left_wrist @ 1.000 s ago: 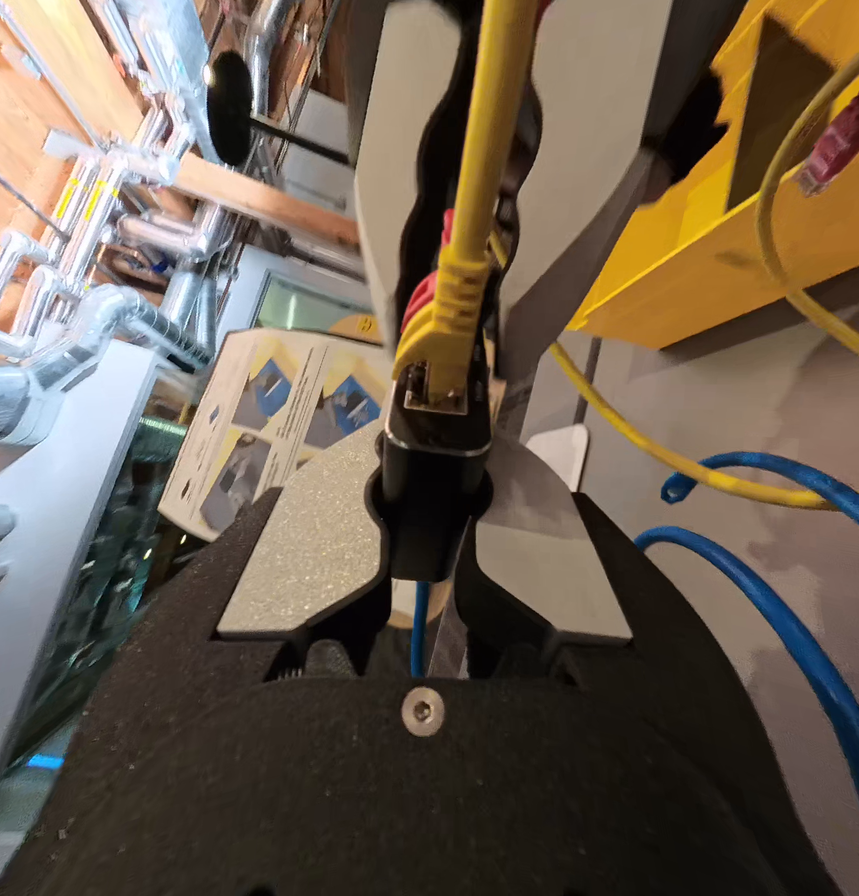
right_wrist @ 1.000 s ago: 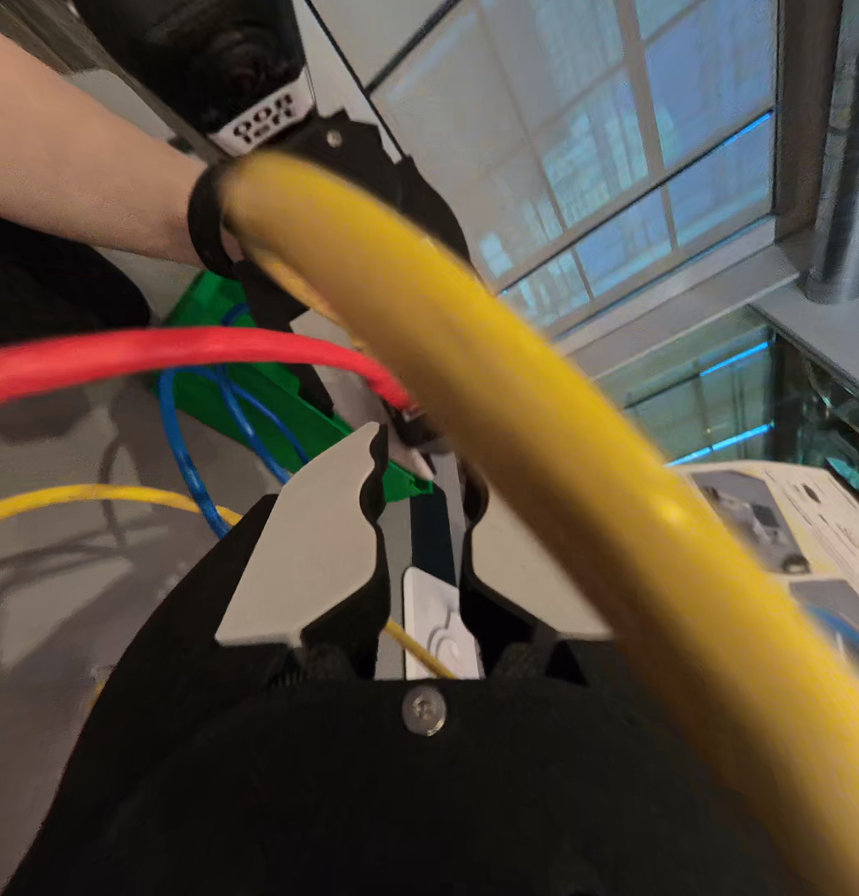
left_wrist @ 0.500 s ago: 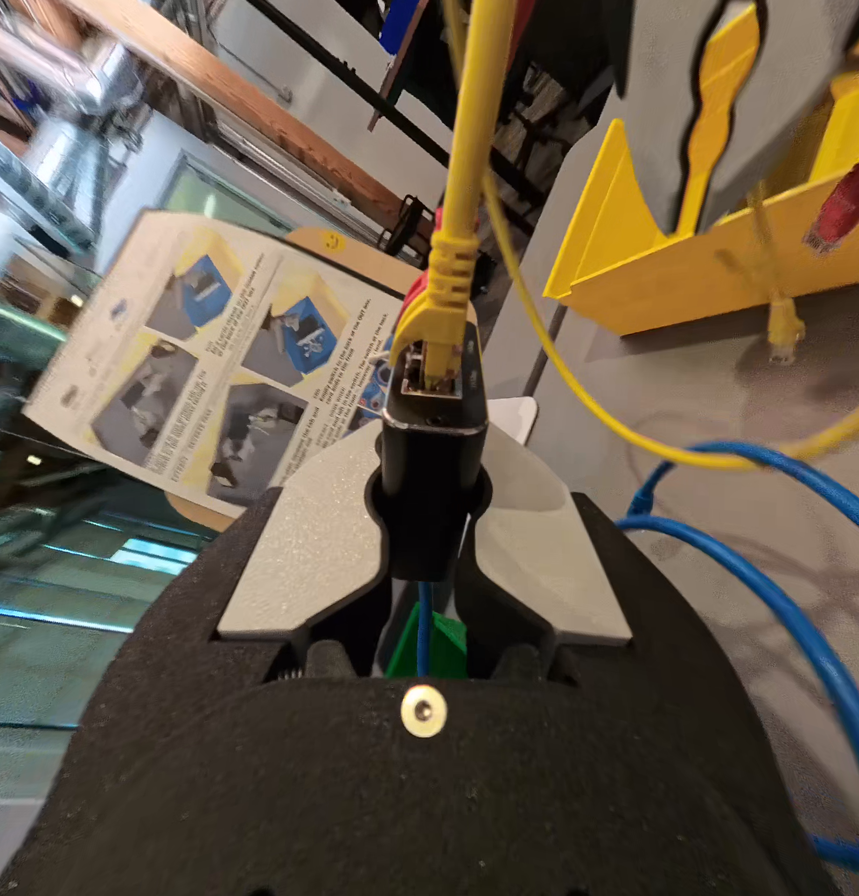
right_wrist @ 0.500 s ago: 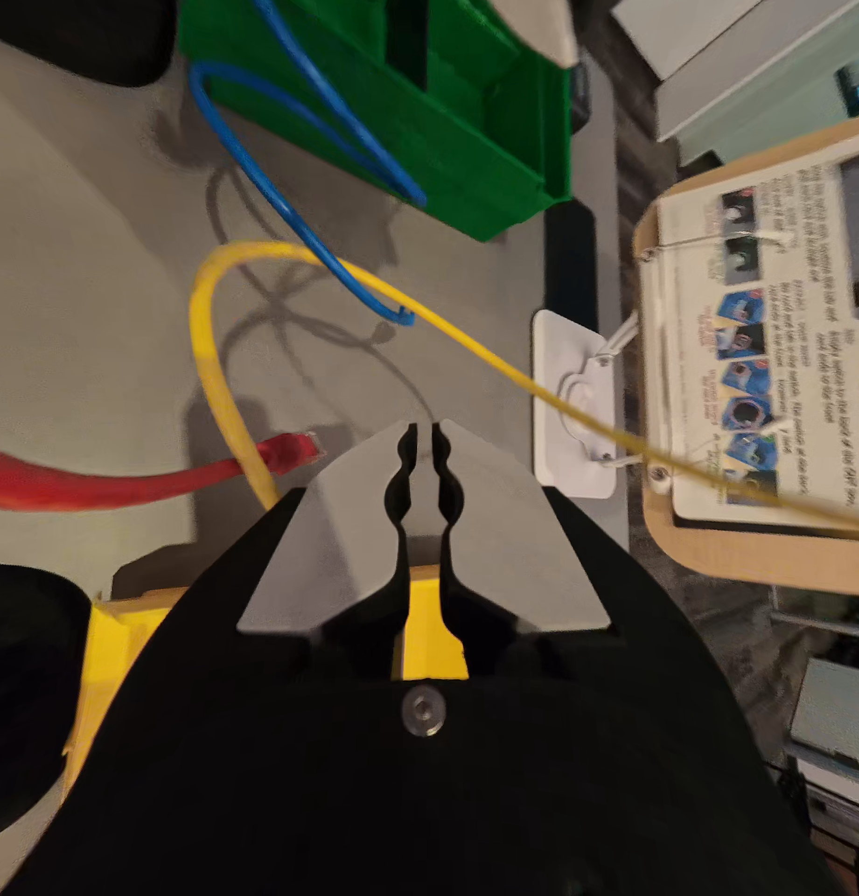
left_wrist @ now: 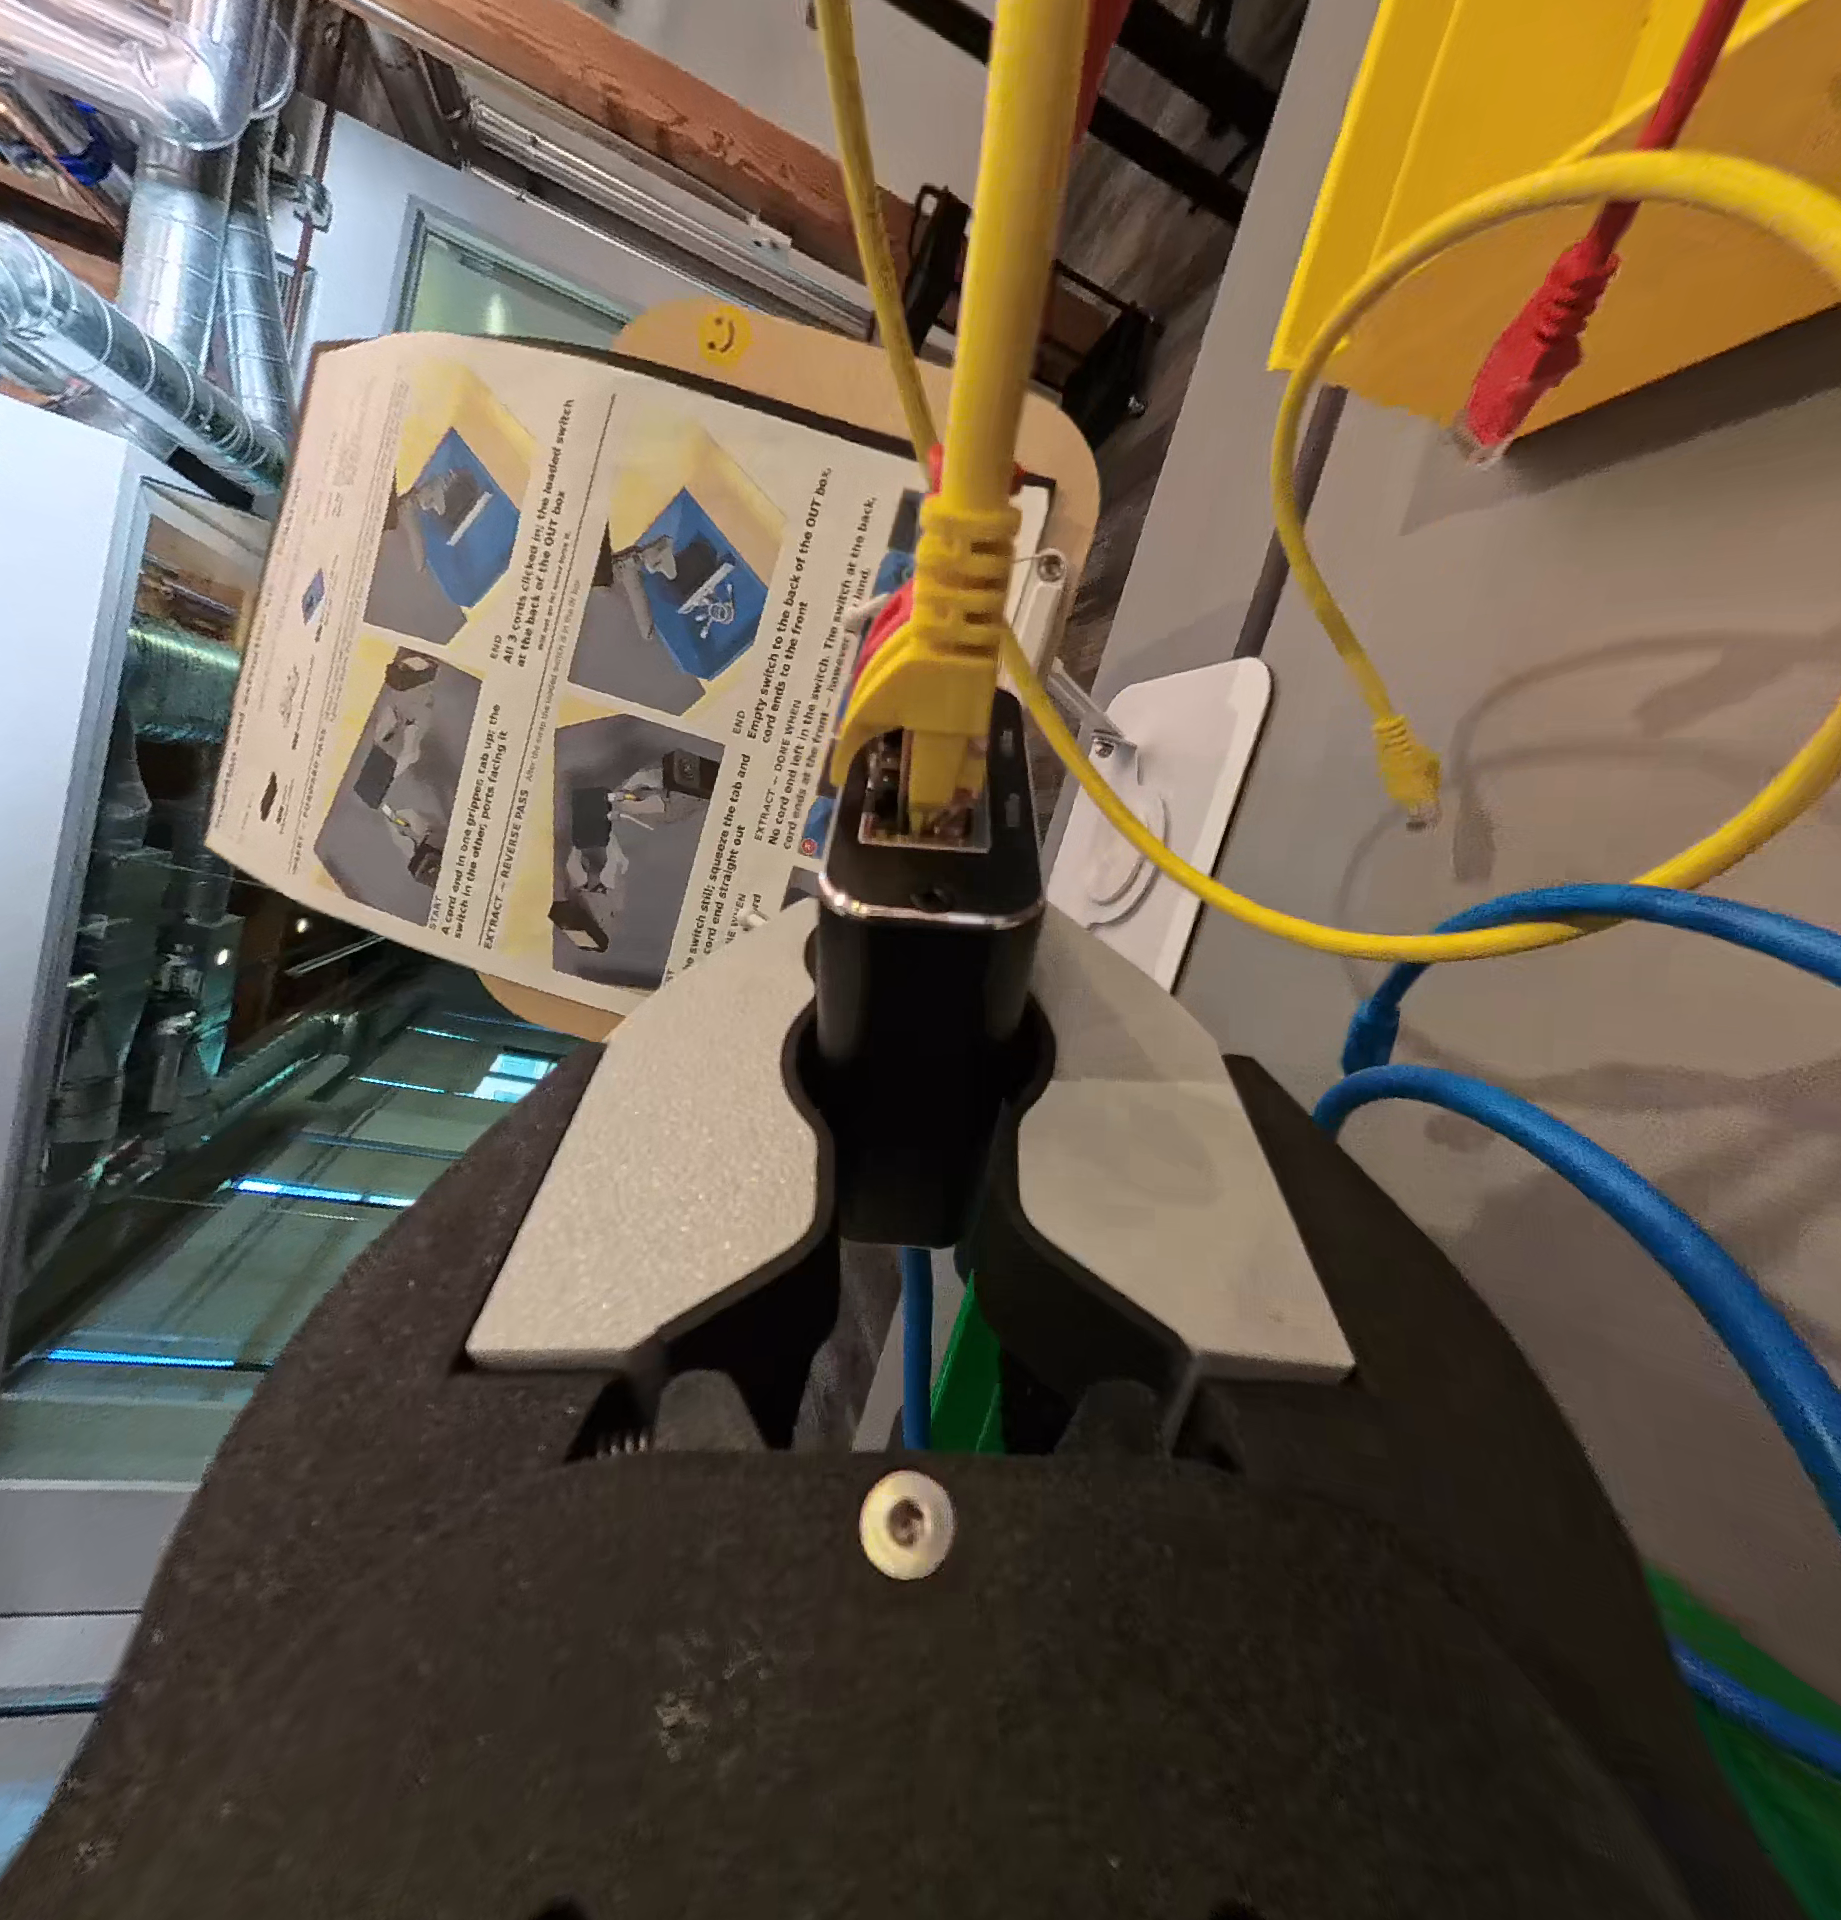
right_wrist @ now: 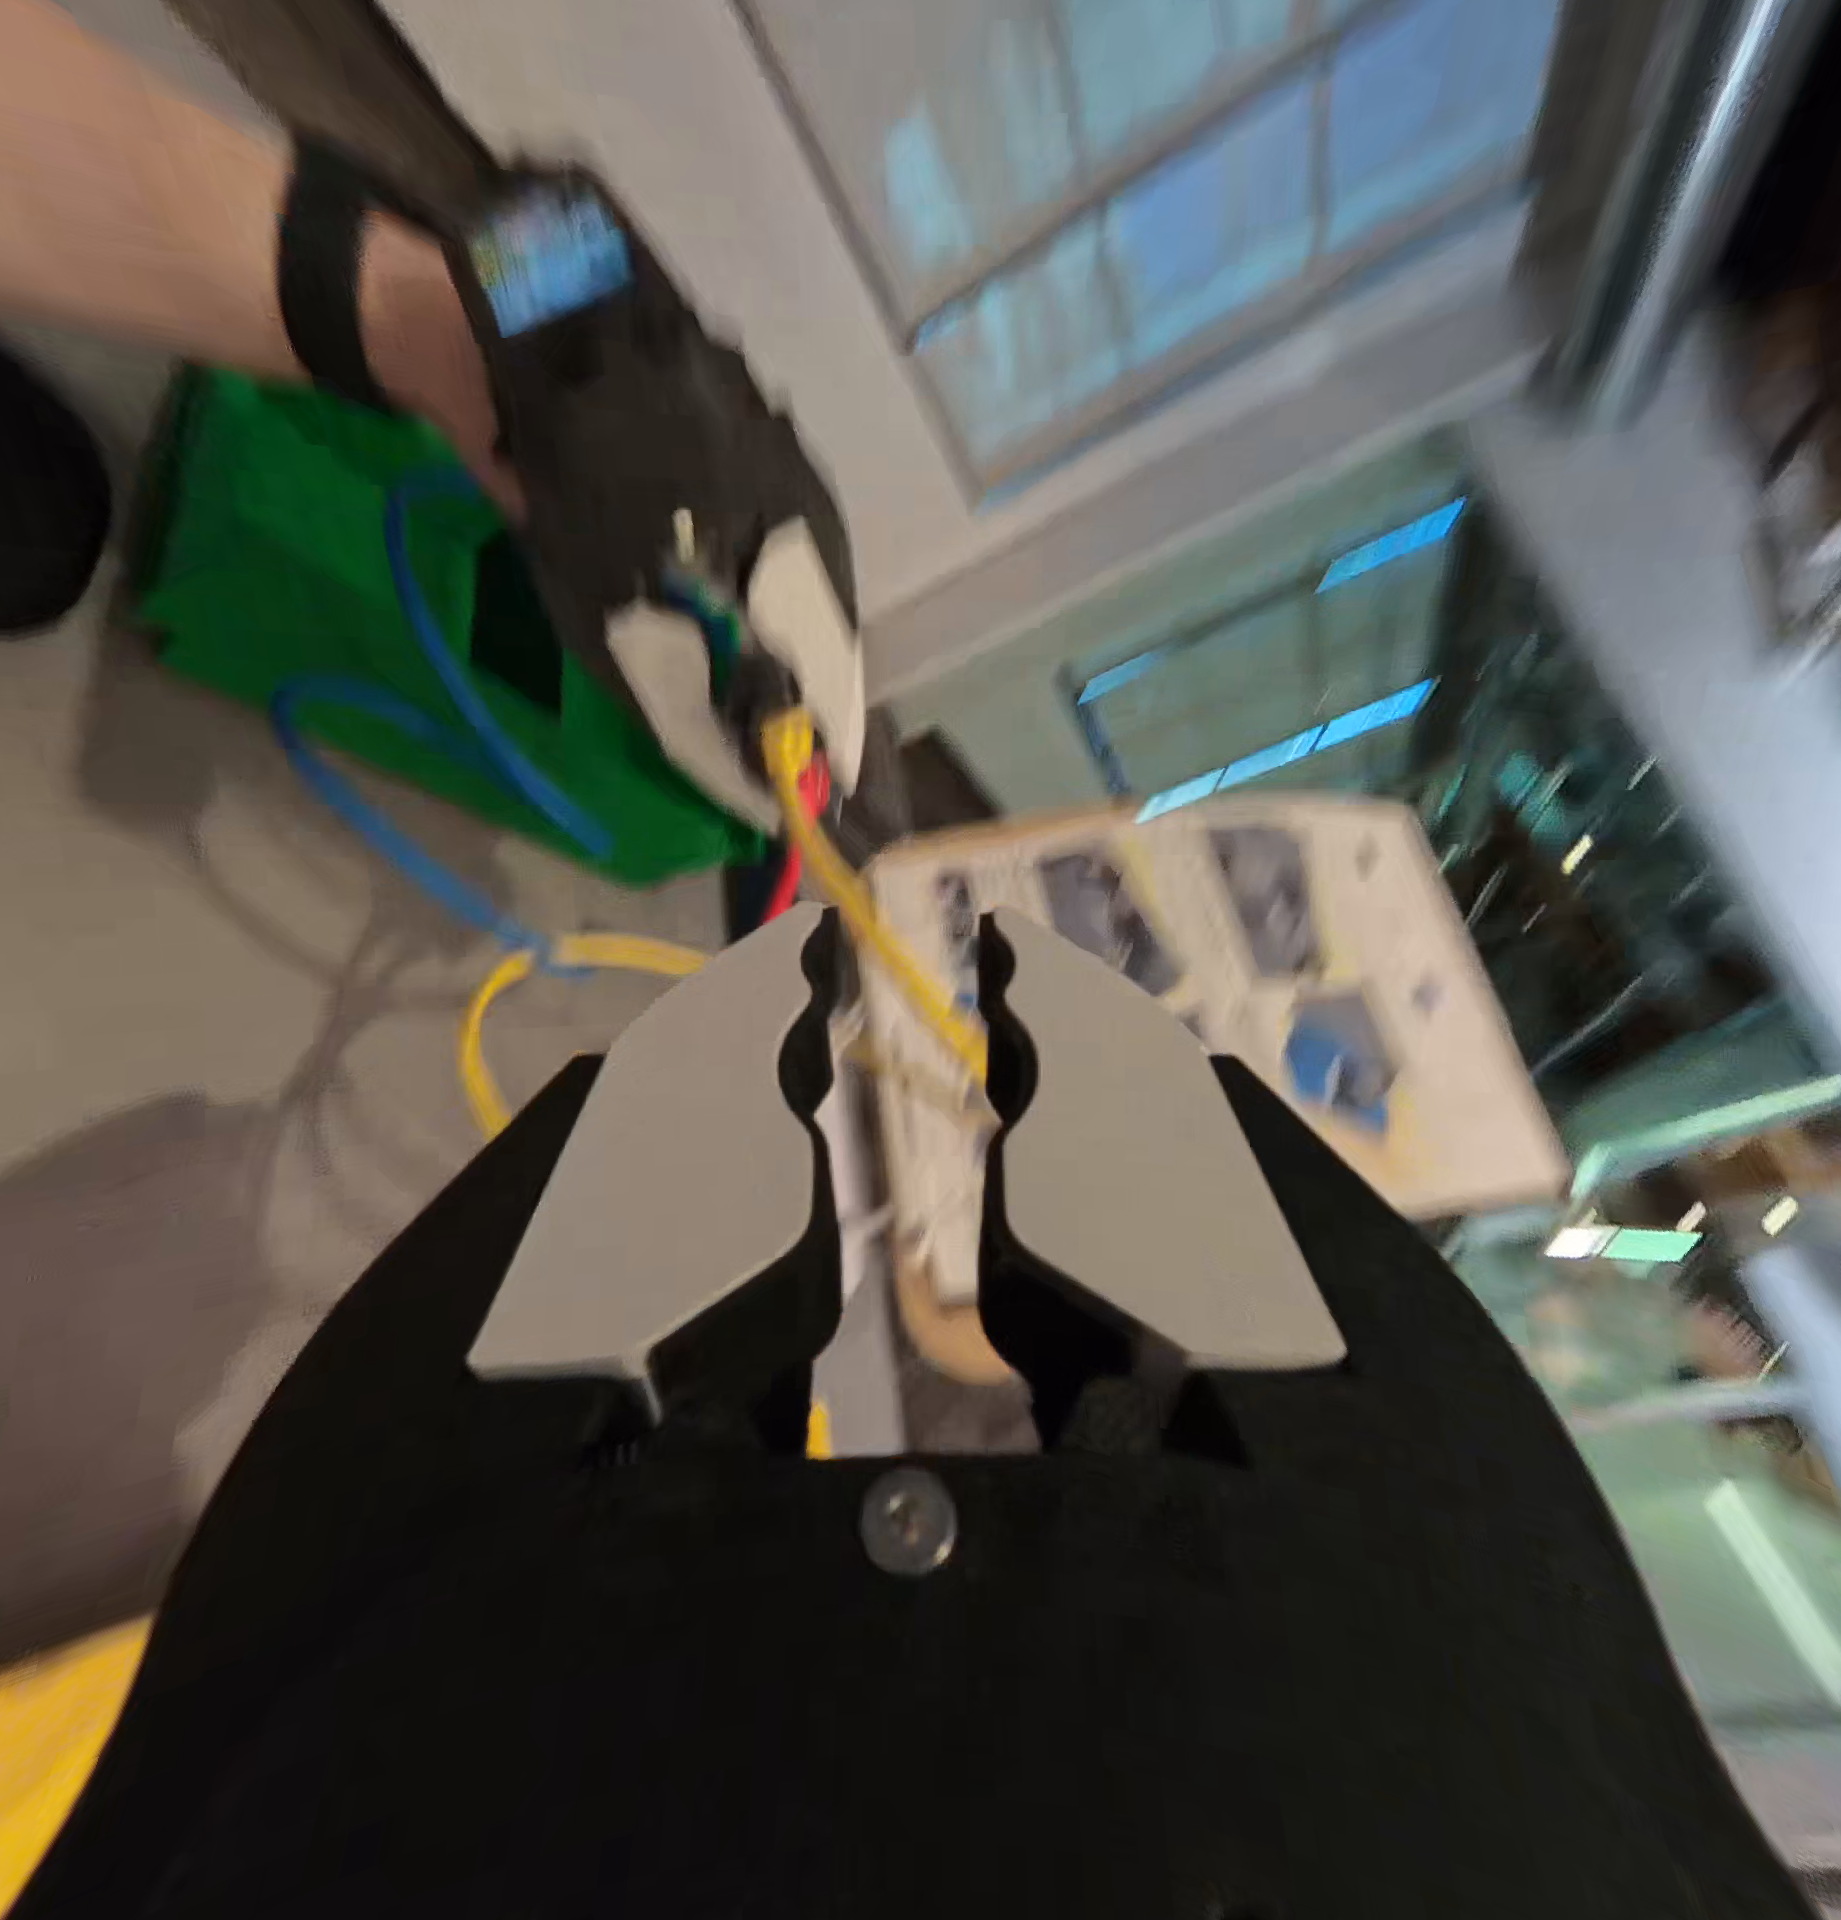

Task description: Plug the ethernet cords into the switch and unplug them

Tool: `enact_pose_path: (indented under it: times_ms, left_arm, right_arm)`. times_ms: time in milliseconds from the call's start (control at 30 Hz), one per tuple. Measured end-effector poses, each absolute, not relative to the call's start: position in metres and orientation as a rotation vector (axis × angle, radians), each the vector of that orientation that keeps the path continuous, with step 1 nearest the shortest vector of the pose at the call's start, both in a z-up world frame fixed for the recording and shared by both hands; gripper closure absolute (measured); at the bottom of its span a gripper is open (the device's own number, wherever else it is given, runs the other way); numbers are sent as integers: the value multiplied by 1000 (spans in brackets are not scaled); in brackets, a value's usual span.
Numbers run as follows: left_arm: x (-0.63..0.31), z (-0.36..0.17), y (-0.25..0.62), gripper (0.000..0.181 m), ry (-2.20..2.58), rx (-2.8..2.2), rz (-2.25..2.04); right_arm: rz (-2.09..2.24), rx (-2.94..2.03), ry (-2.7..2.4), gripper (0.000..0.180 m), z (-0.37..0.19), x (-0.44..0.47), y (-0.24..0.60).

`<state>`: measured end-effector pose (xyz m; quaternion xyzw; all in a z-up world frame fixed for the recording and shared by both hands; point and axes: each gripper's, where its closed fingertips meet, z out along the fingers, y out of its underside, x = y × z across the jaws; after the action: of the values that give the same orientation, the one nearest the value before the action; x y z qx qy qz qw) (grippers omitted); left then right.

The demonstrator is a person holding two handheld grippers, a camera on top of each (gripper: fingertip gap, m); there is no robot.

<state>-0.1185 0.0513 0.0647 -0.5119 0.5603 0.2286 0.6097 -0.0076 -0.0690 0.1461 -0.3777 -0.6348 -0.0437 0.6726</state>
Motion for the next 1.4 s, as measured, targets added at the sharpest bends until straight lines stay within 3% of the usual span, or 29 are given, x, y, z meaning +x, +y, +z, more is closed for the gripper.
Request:
enact_pose_path:
  times_ms: [33, 167, 633, 767, 1400]
  left_arm:
    - [-116, 63, 51, 154, 1303, -1180, 537]
    - [-104, 56, 46, 154, 1348, -1152, 537]
    - [-83, 42, 37, 154, 1423, -1146, 576]
    - [-82, 45, 34, 154, 1420, -1116, 597]
    - [-82, 54, 32, 155, 1388, -1061, 617]
  right_arm:
    - [-104, -745, -1442, 152, 150, -27, -80]
    - [-210, -620, -1550, 150, 126, -70, -79]
    - [-337, -919, -1733, 151, 66, -69, -26]
    - [-378, -895, -1713, 160, 68, -68, -23]
    - [-390, -854, -1675, 162, 74, -75, -27]
